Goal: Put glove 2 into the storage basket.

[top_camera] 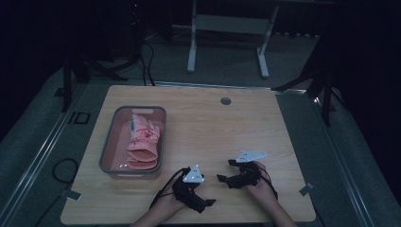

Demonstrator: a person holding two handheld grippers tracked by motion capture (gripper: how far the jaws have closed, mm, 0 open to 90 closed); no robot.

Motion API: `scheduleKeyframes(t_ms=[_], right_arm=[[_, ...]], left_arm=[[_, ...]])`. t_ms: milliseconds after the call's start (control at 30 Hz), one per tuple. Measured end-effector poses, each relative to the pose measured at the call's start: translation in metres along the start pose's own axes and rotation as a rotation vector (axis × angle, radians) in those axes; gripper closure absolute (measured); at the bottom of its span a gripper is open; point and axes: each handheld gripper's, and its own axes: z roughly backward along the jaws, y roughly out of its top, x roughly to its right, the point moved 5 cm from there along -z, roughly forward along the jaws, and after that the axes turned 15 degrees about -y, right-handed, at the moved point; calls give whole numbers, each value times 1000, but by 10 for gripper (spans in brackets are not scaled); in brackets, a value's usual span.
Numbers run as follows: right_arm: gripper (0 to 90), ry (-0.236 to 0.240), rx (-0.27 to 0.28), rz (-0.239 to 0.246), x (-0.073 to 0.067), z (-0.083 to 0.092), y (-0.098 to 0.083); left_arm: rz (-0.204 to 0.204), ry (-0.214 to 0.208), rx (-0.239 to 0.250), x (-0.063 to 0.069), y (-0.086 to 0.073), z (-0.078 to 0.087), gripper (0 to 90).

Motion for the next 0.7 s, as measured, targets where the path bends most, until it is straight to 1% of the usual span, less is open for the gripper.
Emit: scheduleKeyframes(t_ms=[67,200,333,433,467,700], right_arm=[[137,-16,9,7,0,0,1],[136,-32,20,1,2,0,2],[136,-37,22,-10,4,0,1],[136,-37,19,-11,4,0,1],[136,-39,16,-13,4,0,1],[136,-38,14,-30,7,0,1]], left_arm=[[-15,10,12,0,0,1,36],[-19,17,26,2,-2,2,36],[-22,27,20,2,-4,2,36],[-22,17,22,3,-3,2,36],[-21,13,15,3,-4,2,35],[-13,12,25,2,-5,3,35]])
